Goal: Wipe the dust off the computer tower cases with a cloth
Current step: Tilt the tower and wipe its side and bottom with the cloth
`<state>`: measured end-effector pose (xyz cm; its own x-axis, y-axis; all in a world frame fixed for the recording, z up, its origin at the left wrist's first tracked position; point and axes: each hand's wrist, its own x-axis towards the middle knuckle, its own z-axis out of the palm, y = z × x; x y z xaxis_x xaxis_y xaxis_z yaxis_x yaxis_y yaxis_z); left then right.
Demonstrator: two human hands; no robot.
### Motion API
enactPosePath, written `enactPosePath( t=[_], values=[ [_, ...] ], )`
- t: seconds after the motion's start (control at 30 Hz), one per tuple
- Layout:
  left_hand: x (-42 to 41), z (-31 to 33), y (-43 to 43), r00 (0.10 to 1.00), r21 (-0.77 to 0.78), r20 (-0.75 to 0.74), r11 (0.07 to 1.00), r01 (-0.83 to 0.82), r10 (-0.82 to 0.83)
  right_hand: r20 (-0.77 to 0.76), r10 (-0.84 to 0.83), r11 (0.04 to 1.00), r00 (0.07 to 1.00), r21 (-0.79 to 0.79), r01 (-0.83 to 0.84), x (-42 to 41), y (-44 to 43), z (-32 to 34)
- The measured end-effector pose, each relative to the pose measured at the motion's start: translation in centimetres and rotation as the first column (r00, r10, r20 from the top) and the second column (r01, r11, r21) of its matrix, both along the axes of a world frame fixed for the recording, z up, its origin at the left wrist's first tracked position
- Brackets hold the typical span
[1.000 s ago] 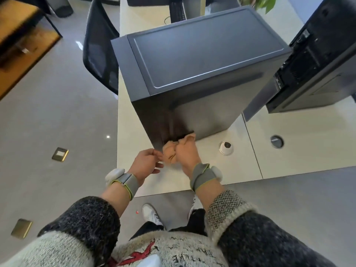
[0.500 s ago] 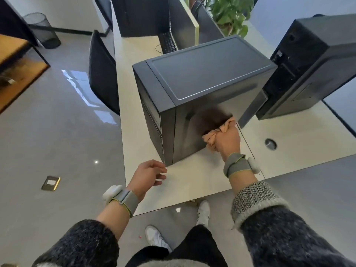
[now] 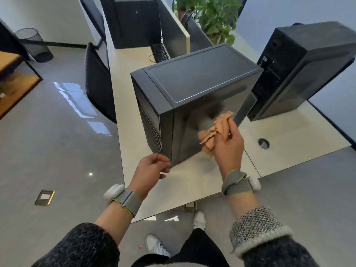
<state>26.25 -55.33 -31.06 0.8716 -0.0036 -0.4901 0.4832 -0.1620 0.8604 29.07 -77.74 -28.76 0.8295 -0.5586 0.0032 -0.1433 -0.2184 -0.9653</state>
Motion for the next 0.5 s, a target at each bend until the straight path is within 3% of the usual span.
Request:
enactPosePath(
  t=[0.13, 0.33, 0.43, 0.5],
  values=[
    [0.2, 2.6, -1.1, 0.993, 0.025, 0.099, 0.998, -0.062, 0.059, 0.197, -0.152, 0.988, 0.969, 0.017, 0.152, 5.0, -4.0, 4.3],
    [1.6, 6.1, -0.1, 0.920, 0.058, 0.300, 0.958, -0.282, 0.253, 0.265, -0.199, 0.971, 0.943, -0.078, 0.227, 7.2, -2.2, 4.2],
    [3.1, 7.6, 0.0, 0.865, 0.053, 0.392, 0.932, -0.360, 0.312, 0.366, 0.020, 0.993, 0.931, -0.115, 0.024, 2.1, 5.1, 3.0],
    [3.9, 8.3, 0.3, 0.830, 0.014, 0.427, 0.915, -0.404, 0.359, 0.416, 0.226, 0.960, 0.881, -0.247, -0.130, -1.3, 9.5, 2.3]
  ],
)
